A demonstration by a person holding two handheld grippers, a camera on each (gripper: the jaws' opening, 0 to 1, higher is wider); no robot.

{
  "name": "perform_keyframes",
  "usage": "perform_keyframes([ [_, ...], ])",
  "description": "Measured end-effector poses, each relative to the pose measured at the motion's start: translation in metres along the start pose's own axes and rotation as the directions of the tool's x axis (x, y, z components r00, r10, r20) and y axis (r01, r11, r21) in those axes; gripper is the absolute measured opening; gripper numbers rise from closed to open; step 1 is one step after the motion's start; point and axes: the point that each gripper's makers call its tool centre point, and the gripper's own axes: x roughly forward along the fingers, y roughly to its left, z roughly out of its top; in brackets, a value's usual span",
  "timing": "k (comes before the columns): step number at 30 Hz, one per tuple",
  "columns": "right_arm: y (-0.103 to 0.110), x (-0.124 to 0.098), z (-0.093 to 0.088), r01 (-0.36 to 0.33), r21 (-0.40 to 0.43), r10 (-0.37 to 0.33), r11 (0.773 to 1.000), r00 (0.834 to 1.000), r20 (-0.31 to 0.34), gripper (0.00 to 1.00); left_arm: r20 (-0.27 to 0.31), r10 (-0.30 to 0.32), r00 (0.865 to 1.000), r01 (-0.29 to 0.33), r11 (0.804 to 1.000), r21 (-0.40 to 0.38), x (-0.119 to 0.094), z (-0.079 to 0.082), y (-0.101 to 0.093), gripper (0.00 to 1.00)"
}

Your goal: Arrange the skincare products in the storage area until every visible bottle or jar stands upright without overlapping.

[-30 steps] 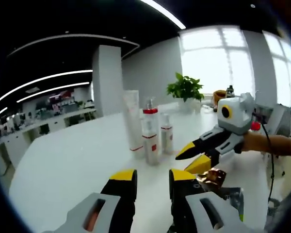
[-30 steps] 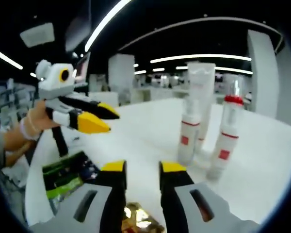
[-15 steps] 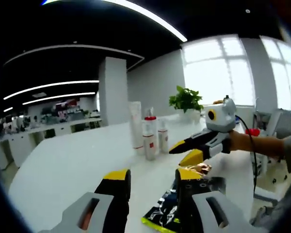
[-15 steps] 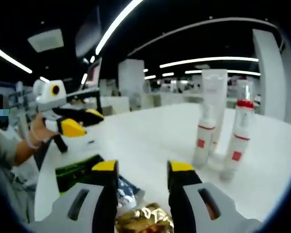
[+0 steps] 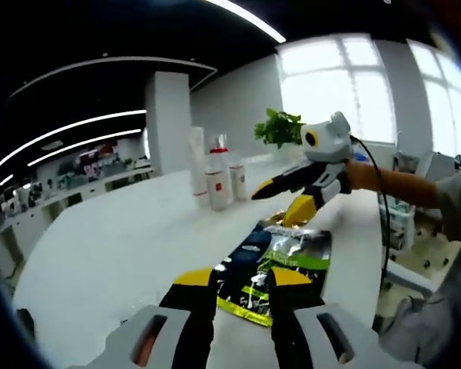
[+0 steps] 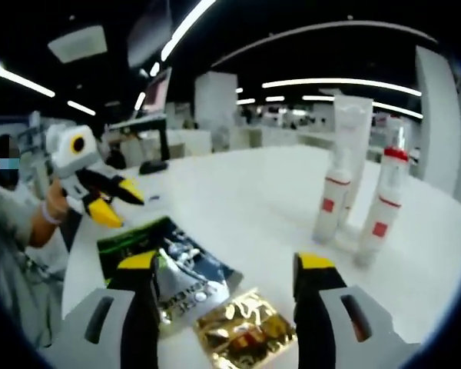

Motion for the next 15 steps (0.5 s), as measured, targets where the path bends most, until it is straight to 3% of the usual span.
perform_keyframes([
  [6, 0.008, 0.008, -0.006, -0.045, 0.019, 0.046, 0.999, 0.998, -0.035, 0.95, -0.057, -0.004, 0.998, 0.004, 1.000, -0.004, 0.000, -0.016, -0.004, 0.27],
  [10, 0.007, 0.015, -0.013, -0.065, 0.039, 0.068, 0.997, 0.995, -0.075, 0.96, -0.121, -0.028, 0.992, 0.031, 0.999, 0.018, 0.001, -0.028, -0.010, 0.25],
  [15, 0.010, 0.018, -0.015, -0.126, 0.121, 0.136, 0.985, 0.988, -0.080, 0.87, -0.104, -0.039, 0.994, 0.038, 0.999, -0.009, 0.002, -0.027, -0.011, 0.21],
])
